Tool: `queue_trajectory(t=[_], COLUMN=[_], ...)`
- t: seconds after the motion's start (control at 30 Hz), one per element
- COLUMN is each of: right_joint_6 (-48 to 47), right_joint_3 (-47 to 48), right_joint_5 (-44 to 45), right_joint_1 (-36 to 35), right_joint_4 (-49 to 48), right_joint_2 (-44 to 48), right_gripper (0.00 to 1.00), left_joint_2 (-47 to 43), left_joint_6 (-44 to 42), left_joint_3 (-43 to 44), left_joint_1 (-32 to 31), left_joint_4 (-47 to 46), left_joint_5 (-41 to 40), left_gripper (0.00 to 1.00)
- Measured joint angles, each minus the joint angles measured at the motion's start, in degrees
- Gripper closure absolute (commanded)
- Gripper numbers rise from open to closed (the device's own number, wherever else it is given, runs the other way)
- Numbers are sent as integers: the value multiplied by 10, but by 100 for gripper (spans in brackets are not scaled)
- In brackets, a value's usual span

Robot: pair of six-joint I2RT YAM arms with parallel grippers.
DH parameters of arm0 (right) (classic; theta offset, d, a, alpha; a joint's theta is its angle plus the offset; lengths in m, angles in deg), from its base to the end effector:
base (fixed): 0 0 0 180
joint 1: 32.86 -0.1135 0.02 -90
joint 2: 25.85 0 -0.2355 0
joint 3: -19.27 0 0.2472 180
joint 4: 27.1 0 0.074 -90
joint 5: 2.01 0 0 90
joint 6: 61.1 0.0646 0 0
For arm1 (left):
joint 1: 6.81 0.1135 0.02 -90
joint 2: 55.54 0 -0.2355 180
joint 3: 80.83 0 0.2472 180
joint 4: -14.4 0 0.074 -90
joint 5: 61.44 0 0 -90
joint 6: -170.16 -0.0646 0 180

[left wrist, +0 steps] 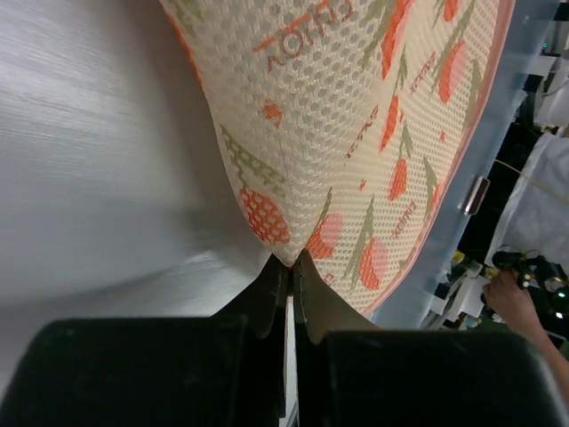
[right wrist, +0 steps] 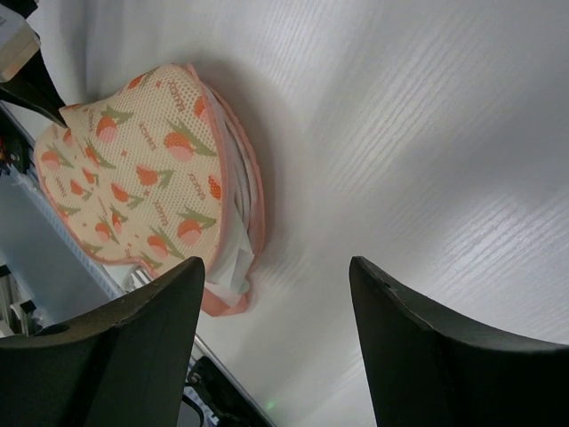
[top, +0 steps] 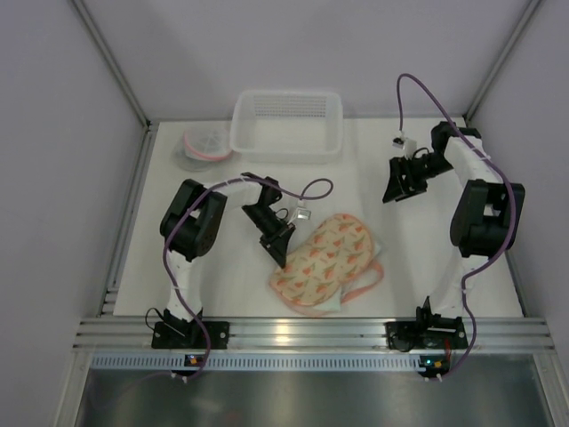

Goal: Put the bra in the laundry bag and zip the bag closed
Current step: Zip the zipper on the laundry bag.

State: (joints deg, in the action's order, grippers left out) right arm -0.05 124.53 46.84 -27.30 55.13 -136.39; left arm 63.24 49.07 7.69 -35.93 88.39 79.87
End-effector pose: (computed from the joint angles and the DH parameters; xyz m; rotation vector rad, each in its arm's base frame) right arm 0.3566 0.0080 0.1888 -0.5751 2.6682 0.9608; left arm 0.2539 -0.1992 0.0845 -1.1859 -2.3610 1.2722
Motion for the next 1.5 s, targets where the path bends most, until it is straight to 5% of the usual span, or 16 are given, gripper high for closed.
queue_trajectory(t=[0.13,0.3,0.43,0.6,0.7,0.8,0.9,0.93,1.13,1.37,1.5], right_joint_6=[0,0,0,9,27,53,83,92,121,114,101], right_joint_3=[0,0,0,40,104,182,234,241,243,190,100], right_joint_5=[0,0,-1,-1,-3,-10,-23,-27,-36,-29,-35], right_joint_1=[0,3,6,7,7,7,5,2,-24,-71,-76], right_joint_4=[0,0,-1,-7,-20,-39,-75,-88,-141,-165,-159], right_joint_2=[-3,-5,-7,-44,-88,-131,-158,-163,-184,-221,-207], right_gripper=[33,33,34,34,34,34,34,34,38,64,74], left_joint_2=[3,68,147,194,193,170,108,84,-71,-250,-298], left_joint_6=[-20,-81,-169,-246,-260,-263,-242,-231,-121,-81,-100], left_joint_3=[55,251,405,475,477,443,373,352,257,56,-59], left_joint_1=[2,2,-12,-56,-78,-84,-75,-71,-43,-13,-48], left_joint_4=[16,53,49,26,-24,-81,-129,-138,-191,-216,-209], left_joint_5=[-45,-131,-228,-323,-351,-360,-360,-360,-351,-278,-258], left_gripper=[100,100,69,50,46,23,19,2,2,24,42])
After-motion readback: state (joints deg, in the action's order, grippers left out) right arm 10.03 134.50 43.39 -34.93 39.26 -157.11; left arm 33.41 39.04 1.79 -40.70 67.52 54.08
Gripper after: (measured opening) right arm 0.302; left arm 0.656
